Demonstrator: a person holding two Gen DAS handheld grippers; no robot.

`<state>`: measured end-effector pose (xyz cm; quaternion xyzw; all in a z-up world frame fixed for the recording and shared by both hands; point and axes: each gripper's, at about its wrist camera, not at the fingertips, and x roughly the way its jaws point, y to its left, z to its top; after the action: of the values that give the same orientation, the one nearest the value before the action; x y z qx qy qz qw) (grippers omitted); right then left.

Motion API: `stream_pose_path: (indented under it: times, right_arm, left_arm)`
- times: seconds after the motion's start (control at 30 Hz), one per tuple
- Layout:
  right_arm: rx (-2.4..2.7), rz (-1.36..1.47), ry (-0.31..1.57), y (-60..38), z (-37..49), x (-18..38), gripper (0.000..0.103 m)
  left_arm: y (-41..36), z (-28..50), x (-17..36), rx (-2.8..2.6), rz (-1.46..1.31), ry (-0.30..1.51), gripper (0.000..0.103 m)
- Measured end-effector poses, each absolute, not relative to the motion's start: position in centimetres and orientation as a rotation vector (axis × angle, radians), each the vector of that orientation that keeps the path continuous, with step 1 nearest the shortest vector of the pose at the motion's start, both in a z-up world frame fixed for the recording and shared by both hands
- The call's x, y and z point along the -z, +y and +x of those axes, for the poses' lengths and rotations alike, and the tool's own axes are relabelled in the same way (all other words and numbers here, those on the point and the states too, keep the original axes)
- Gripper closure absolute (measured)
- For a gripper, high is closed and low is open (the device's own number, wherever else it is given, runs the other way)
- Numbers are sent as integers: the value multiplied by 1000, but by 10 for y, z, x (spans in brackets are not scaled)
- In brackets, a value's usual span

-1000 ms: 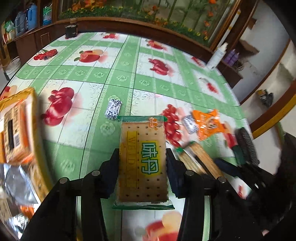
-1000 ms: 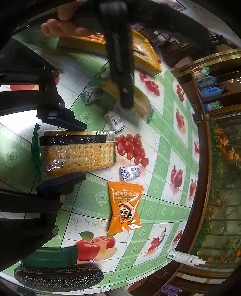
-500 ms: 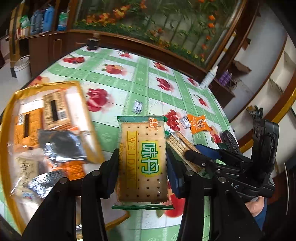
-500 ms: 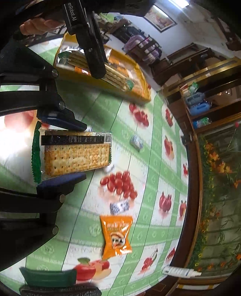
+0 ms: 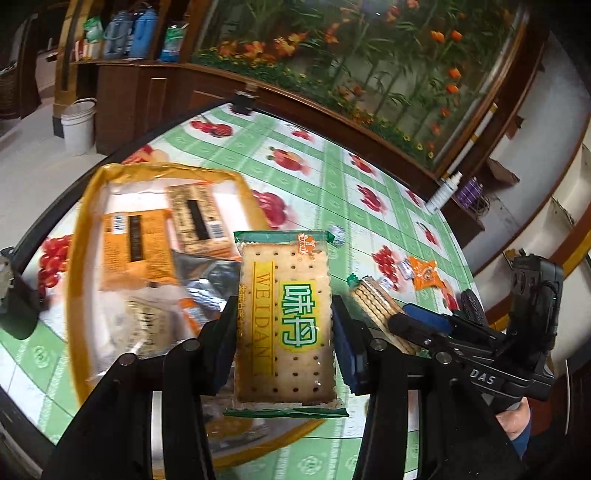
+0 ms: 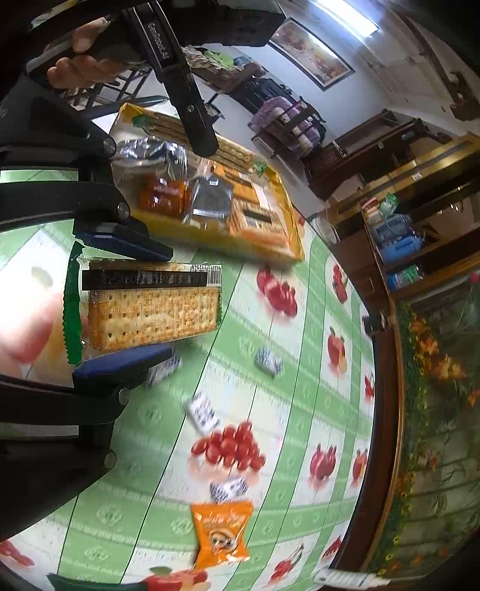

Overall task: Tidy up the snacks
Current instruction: 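Carry both cracker packs over the yellow tray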

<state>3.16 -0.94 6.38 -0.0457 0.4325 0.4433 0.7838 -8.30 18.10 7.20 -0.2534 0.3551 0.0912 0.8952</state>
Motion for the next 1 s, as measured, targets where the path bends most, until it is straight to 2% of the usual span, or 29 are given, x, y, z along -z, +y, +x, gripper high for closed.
stream_pose_path:
  times: [0.63, 1.0]
  right_arm:
    - [-1075, -161, 948, 103, 1, -95, 56]
    - [-1000, -229, 988, 184, 26, -77, 56]
  left_arm:
    - [245, -121, -51, -336, -578, 713, 58]
    - [256, -110, -40, -395, -534, 729, 58]
